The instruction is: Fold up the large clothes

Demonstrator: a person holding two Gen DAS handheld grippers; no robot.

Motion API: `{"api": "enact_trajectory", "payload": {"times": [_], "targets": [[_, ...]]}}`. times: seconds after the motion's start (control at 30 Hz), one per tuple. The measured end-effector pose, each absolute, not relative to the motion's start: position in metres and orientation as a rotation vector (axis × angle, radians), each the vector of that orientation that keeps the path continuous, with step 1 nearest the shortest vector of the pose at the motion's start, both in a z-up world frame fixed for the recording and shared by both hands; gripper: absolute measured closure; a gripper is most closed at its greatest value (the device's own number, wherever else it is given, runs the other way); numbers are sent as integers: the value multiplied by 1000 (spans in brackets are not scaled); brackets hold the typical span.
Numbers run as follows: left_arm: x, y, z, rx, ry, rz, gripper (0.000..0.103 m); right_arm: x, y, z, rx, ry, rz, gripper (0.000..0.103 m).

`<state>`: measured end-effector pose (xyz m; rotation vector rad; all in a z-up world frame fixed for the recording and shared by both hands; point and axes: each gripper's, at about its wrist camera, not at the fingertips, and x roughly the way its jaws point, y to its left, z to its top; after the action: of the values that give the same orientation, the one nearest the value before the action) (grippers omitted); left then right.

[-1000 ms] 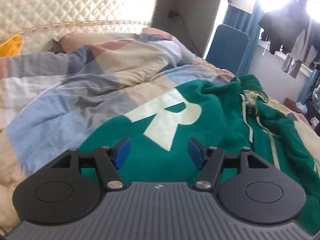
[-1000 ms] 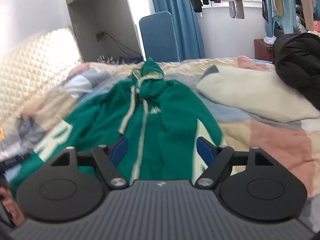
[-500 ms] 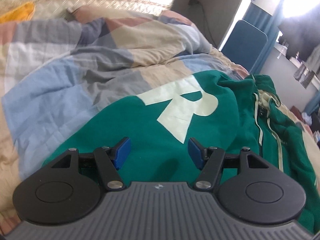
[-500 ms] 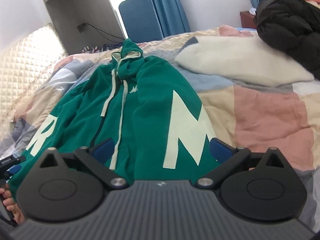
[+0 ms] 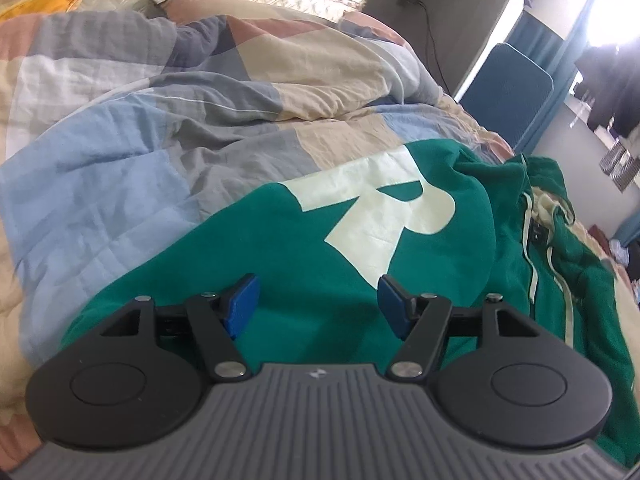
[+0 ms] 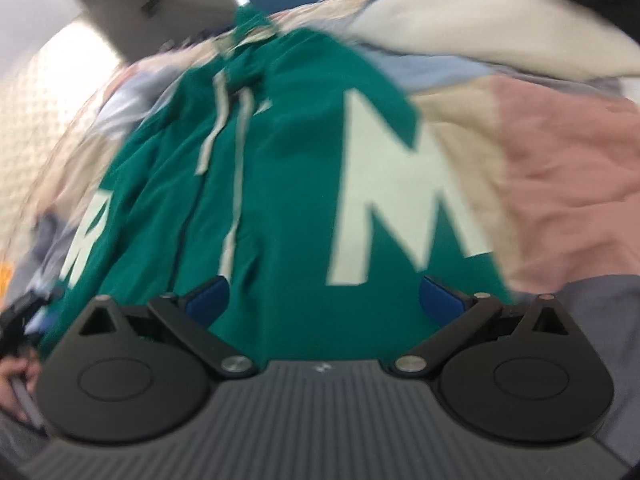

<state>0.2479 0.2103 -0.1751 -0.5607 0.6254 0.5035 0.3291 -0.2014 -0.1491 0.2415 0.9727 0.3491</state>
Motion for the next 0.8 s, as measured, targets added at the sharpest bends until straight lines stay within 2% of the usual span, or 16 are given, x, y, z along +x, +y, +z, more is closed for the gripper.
{"api": "enact_trajectory", "payload": {"times": [0.13,0.17,0.2,0.23,0.33,0.37,0.4,0.63,0.8], "targets": [[249,204,-174,-524,635,495,31,323,-174,-161,42,1019,319,4],[248,204,-174,-523,636,490,31,323,-174,-161,42,1023,318,11],[247,203,-174,-521,636,484,31,322,-178,-160,68,1024,314,22],[245,203,-173,-525,635,479,31,323,-184,-158,107,1030,311,28],[237,208,-171,-555,616,474,31,321,-201,-152,230,1028,313,56],[234,211,-169,-568,607,479,31,319,-208,-148,250,1013,291,76],[230,213,-167,-582,597,486,31,317,-211,-145,263,998,270,88],[208,242,-148,-619,523,604,31,302,-254,-120,350,857,160,92],[226,275,-147,-516,630,684,31,304,-279,-106,305,731,49,92]]}}
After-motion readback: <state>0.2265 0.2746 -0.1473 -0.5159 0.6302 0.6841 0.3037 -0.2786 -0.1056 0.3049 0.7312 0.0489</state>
